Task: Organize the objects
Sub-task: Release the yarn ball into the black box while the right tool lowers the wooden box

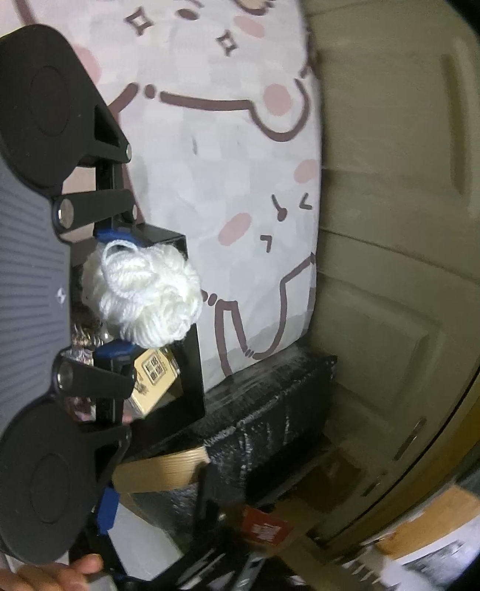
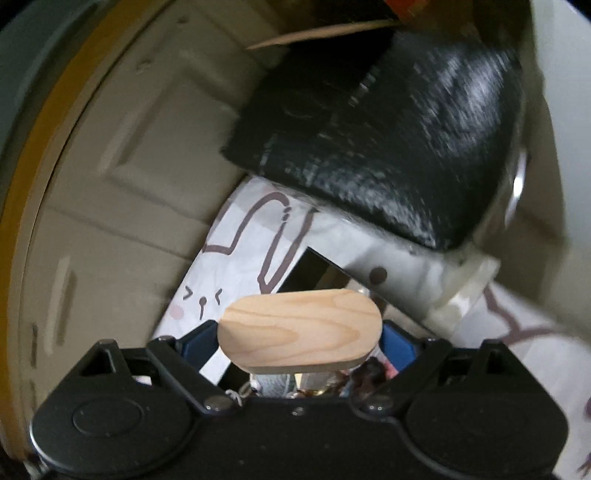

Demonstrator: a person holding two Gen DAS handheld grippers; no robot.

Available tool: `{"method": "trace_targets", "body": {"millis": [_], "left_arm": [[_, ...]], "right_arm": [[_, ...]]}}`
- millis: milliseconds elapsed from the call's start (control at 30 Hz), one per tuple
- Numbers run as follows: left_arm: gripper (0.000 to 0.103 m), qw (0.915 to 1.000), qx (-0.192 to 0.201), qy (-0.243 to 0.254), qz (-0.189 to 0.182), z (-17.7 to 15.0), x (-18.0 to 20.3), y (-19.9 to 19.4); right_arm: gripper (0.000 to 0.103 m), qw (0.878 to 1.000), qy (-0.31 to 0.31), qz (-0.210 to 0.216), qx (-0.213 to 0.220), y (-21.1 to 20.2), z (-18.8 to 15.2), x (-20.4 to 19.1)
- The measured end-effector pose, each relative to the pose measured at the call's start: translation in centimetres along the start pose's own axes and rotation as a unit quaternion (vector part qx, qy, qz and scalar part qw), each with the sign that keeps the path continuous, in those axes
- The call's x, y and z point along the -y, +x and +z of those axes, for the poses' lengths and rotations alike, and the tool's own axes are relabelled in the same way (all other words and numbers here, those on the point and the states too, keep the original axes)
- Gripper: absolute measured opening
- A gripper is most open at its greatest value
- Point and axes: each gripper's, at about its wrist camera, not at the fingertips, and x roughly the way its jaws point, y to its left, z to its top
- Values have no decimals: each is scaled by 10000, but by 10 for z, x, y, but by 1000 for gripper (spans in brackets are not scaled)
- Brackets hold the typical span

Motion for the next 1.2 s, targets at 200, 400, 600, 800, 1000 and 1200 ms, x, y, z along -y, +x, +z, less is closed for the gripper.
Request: {"method": "trace_targets", "body": {"millis": [200,400,600,800,1000,1200], "left_arm": [[78,9996,-157,243,58,-1,2,5],[74,9998,-112,151,92,5,-1,0],[57,9997,-207,-4,114,12,-9,-7],[56,9978,-462,200,423,9,-10,2],[55,9919,-800,583,802,-3,-8,21],[55,9909,-862,594,846,-7,-12,24]], "right_arm": [[95,9966,768,-209,-230,21,2,16],[97,9979,559,-300,-149,15,9,15],[79,9941,-972,-458,160,1,14,-11],[64,9859,-1563,-565,175,2,10,-21],[37,9766,-2016,-712,248,7,7,-26],[30,9623,-2604,-691,376,15,2,-36]]}}
